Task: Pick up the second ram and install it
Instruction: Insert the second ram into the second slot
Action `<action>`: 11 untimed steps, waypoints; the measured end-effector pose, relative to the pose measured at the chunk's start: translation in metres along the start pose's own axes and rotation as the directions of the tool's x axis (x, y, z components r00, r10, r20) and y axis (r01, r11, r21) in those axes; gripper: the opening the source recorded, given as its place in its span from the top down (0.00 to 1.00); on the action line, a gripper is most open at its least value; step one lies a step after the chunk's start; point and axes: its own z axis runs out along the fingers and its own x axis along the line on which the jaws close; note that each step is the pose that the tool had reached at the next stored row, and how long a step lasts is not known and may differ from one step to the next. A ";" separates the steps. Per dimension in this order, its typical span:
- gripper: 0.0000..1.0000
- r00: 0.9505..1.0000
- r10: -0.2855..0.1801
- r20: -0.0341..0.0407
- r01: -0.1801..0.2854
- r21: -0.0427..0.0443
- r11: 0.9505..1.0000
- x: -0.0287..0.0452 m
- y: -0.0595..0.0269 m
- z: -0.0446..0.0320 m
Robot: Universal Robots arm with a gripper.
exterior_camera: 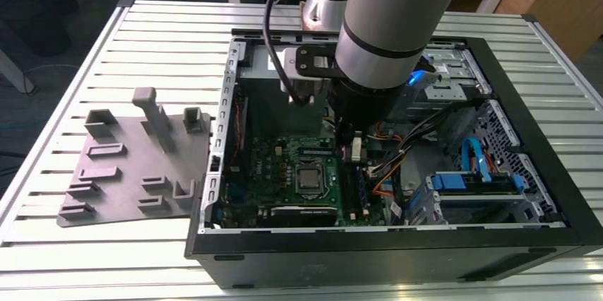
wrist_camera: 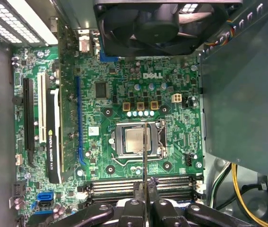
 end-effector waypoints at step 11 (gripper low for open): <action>0.89 0.991 0.136 0.006 -0.136 0.009 0.991 0.0000 0.0000 0.0000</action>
